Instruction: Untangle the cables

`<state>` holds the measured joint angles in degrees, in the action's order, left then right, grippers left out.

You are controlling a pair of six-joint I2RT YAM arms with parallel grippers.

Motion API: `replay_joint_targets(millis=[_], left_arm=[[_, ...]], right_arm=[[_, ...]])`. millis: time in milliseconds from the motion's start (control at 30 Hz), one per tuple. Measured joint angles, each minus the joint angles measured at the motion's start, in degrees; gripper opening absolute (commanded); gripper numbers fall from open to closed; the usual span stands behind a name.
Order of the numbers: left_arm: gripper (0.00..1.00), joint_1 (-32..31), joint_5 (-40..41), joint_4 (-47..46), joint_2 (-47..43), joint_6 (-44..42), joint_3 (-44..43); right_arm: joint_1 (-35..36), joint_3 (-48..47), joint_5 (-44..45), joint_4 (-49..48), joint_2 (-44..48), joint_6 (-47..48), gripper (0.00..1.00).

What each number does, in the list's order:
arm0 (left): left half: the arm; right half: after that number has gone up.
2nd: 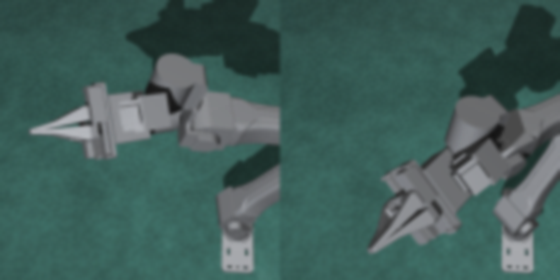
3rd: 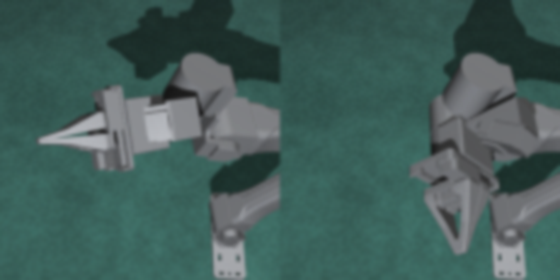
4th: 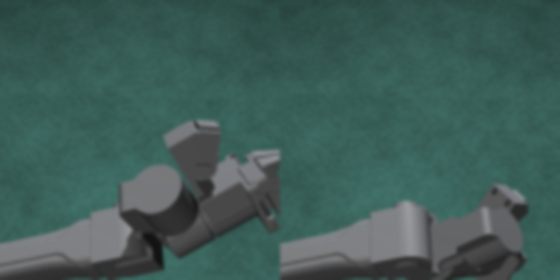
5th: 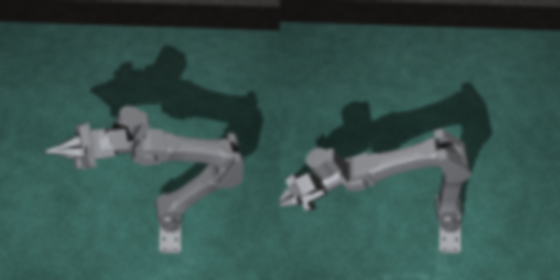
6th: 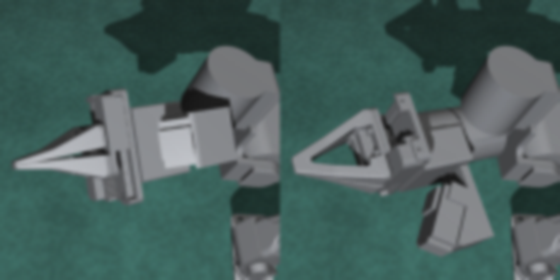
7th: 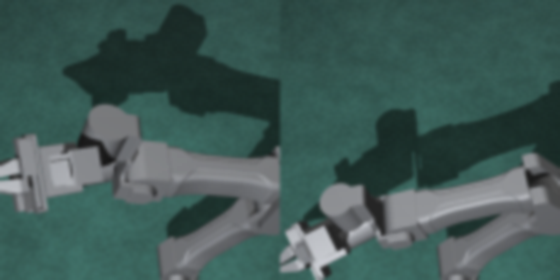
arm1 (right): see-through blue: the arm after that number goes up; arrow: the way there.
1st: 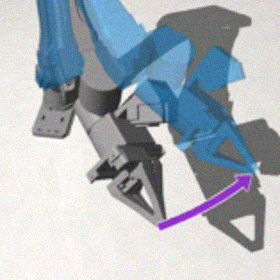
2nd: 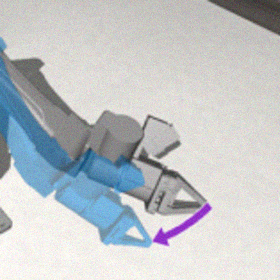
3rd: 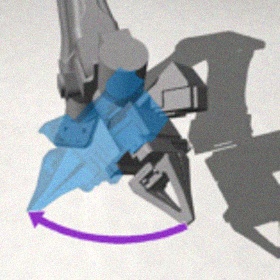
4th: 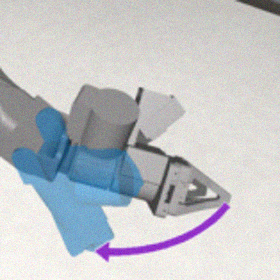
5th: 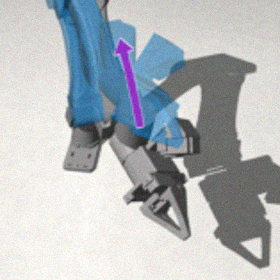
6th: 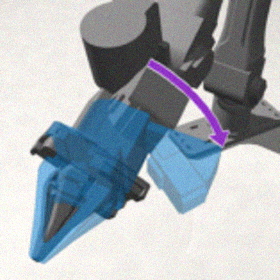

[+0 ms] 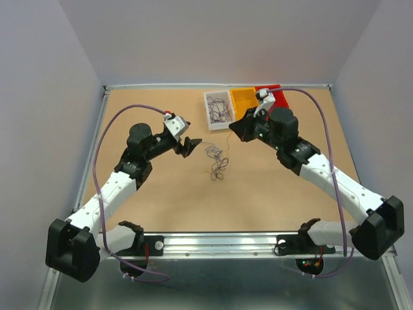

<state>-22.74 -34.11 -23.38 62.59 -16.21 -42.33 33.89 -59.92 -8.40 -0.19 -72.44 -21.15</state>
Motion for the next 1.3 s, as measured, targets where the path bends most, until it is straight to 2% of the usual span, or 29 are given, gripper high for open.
replay_joint_targets(millis=[233, 567, 767, 1133, 1300], left_arm=[[0.81, 0.00, -3.87, -1.75, -4.66, 0.04, 2.23], [0.81, 0.00, -7.17, -4.20, -4.31, 1.88, 2.25], [0.81, 0.00, -7.28, -7.21, -2.99, 3.89, 2.25], [0.81, 0.00, -3.19, -7.89, -2.78, 3.61, 4.04], [0.81, 0.00, -1.86, -7.85, -2.78, 3.06, 4.11]], right_arm=[[0.22, -6.80, 2.21, 2.51, 3.58, 0.85, 0.01], [0.31, -19.87, 0.96, 4.94, 2.43, 0.83, 0.01], [0.33, -24.00, 5.01, 5.81, 1.75, 1.60, 0.01], [0.09, -32.26, 20.22, 5.84, -9.38, 6.25, 0.01], [-3.34, -36.09, 24.33, 5.81, -16.94, 6.88, 0.01]])
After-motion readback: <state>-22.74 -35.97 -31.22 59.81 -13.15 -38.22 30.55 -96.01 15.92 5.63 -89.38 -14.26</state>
